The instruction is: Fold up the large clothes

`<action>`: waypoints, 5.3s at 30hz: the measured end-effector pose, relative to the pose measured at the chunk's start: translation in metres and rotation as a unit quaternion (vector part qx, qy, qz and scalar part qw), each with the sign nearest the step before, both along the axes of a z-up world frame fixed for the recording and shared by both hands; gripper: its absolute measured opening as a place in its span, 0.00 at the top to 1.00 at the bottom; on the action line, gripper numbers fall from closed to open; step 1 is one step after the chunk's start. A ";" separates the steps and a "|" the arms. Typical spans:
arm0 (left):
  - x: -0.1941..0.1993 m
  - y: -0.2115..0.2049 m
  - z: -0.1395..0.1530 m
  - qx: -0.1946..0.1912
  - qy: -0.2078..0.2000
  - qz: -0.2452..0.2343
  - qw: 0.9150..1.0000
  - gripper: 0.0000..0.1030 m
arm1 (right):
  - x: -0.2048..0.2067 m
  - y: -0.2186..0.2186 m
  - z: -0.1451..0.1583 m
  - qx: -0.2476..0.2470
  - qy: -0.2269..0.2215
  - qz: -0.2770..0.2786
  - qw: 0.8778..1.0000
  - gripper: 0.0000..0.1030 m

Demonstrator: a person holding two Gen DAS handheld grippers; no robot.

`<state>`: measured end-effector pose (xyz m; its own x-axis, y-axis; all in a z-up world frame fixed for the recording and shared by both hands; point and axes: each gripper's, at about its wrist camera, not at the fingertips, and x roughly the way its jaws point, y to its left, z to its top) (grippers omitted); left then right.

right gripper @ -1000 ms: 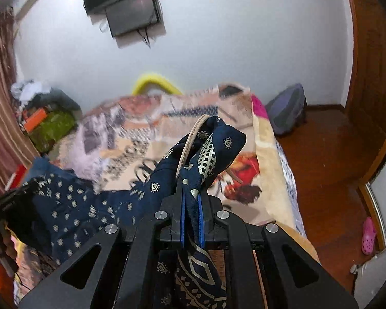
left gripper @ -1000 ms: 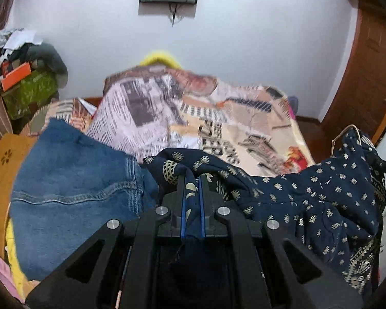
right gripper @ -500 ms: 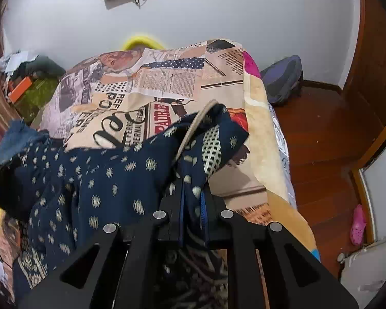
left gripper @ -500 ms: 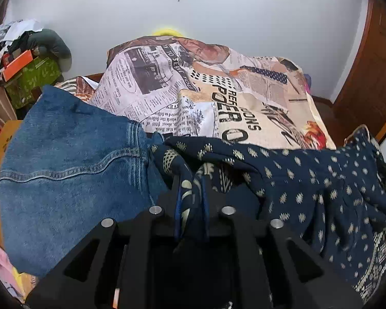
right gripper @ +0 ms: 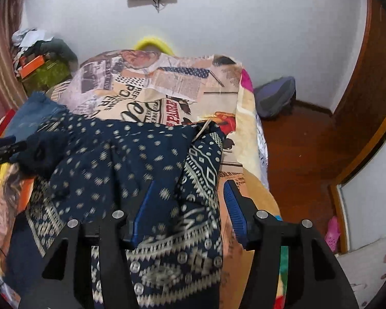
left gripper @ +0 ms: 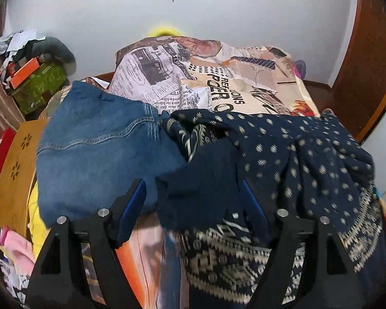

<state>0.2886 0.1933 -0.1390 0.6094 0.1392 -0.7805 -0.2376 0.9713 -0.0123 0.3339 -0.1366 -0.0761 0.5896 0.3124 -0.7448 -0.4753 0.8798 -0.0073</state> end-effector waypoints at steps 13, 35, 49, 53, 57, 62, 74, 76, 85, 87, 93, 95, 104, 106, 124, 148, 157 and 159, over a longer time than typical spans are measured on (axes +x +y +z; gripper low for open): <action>-0.075 -0.008 -0.026 -0.014 0.043 -0.022 0.999 0.16 | -0.068 -0.021 -0.002 0.008 0.015 0.005 1.000 0.49; -0.134 -0.028 -0.115 -0.210 0.133 -0.031 0.968 0.16 | -0.108 -0.082 -0.097 0.088 0.166 -0.082 0.979 0.49; -0.122 -0.049 -0.064 -0.177 0.070 -0.088 0.978 0.87 | -0.106 -0.056 -0.073 0.132 0.140 -0.033 0.981 0.92; -0.108 -0.026 -0.030 -0.203 0.023 -0.084 0.975 0.88 | -0.097 -0.049 -0.039 0.150 0.098 -0.018 0.984 0.93; -0.093 -0.016 -0.006 -0.181 -0.018 -0.069 0.981 0.88 | -0.085 -0.043 -0.011 0.157 0.048 -0.014 0.986 0.93; -0.069 -0.007 -0.018 -0.137 -0.018 -0.042 0.990 0.87 | -0.055 -0.037 -0.012 0.151 0.028 -0.044 0.987 0.93; -0.061 -0.017 -0.069 -0.085 0.061 -0.009 0.994 0.37 | -0.041 -0.039 -0.072 0.097 0.100 -0.031 0.990 0.76; -0.068 -0.016 -0.071 -0.095 0.064 -0.009 0.993 0.37 | -0.047 -0.041 -0.069 0.094 0.109 -0.019 0.989 0.58; -0.102 -0.033 -0.098 -0.170 0.105 -0.048 0.979 0.37 | -0.073 -0.051 -0.091 0.098 0.144 -0.026 0.984 0.53; -0.105 -0.041 -0.104 -0.183 0.109 -0.056 0.976 0.36 | -0.077 -0.056 -0.097 0.127 0.157 -0.038 0.979 0.53; -0.110 -0.054 -0.101 -0.175 0.086 -0.055 0.979 0.45 | -0.085 -0.058 -0.101 0.192 0.179 -0.042 0.964 0.69; -0.110 -0.056 -0.095 -0.168 0.081 -0.060 0.981 0.67 | -0.086 -0.056 -0.096 0.201 0.182 -0.038 0.962 0.91; -0.111 -0.056 0.000 -0.164 -0.046 -0.114 0.979 0.92 | -0.097 -0.045 -0.018 0.240 0.087 0.008 0.967 0.93; -0.105 -0.055 0.023 -0.160 -0.076 -0.119 0.977 0.92 | -0.090 -0.041 0.000 0.252 0.076 0.008 0.965 0.93; 0.091 0.030 0.012 -0.107 -0.064 -0.023 0.992 0.90 | 0.097 0.009 0.009 0.199 0.009 -0.066 0.978 0.93; 0.081 0.002 0.036 -0.011 -0.060 -0.037 0.997 0.16 | 0.071 0.018 0.049 0.066 -0.094 -0.077 0.990 0.27; 0.078 -0.043 -0.024 0.019 0.023 -0.115 0.993 0.16 | 0.048 0.050 0.016 0.004 -0.033 0.019 0.999 0.27; 0.082 -0.054 -0.035 0.037 0.030 -0.134 0.990 0.16 | 0.048 0.060 -0.002 -0.006 -0.004 0.039 0.999 0.27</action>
